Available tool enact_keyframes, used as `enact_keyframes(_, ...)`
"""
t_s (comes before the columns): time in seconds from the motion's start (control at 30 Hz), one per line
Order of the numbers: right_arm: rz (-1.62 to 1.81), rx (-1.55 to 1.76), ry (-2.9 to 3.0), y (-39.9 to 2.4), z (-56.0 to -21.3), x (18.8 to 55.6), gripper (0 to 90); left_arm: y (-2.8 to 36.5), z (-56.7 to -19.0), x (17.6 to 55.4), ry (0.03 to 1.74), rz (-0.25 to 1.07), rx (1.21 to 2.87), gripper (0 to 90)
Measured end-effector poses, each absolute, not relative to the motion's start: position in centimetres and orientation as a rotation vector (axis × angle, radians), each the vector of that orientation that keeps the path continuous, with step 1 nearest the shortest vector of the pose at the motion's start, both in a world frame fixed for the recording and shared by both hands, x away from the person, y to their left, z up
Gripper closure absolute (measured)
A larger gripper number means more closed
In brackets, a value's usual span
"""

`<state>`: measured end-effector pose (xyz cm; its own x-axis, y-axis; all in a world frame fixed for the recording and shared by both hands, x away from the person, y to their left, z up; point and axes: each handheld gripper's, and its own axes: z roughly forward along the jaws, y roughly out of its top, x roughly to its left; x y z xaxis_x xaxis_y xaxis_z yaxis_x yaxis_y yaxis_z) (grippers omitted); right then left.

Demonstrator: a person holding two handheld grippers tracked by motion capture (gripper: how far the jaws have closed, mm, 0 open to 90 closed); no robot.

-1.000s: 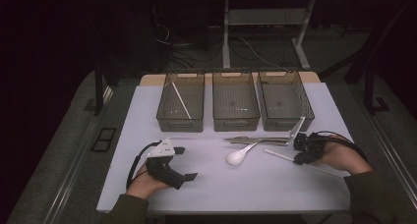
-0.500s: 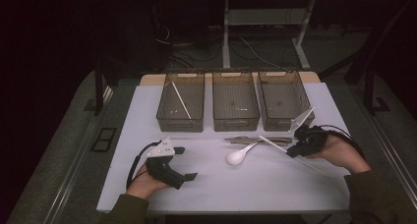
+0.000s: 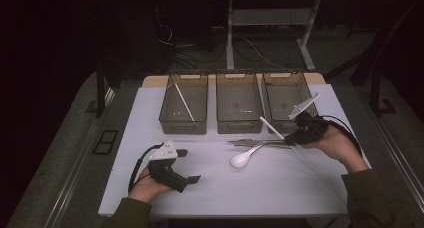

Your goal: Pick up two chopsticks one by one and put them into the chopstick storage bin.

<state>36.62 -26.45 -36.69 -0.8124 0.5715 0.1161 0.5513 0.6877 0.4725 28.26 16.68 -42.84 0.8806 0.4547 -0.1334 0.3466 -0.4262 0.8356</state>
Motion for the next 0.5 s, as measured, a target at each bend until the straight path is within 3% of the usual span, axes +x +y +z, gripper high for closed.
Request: enact_keyframes(0.5, 0.879, 0.932, 2.823, -20.1, -33.0, 40.4, 84.7, 16.7, -42.8, 28.2, 0.577, 0.143, 2.043, 0.0)
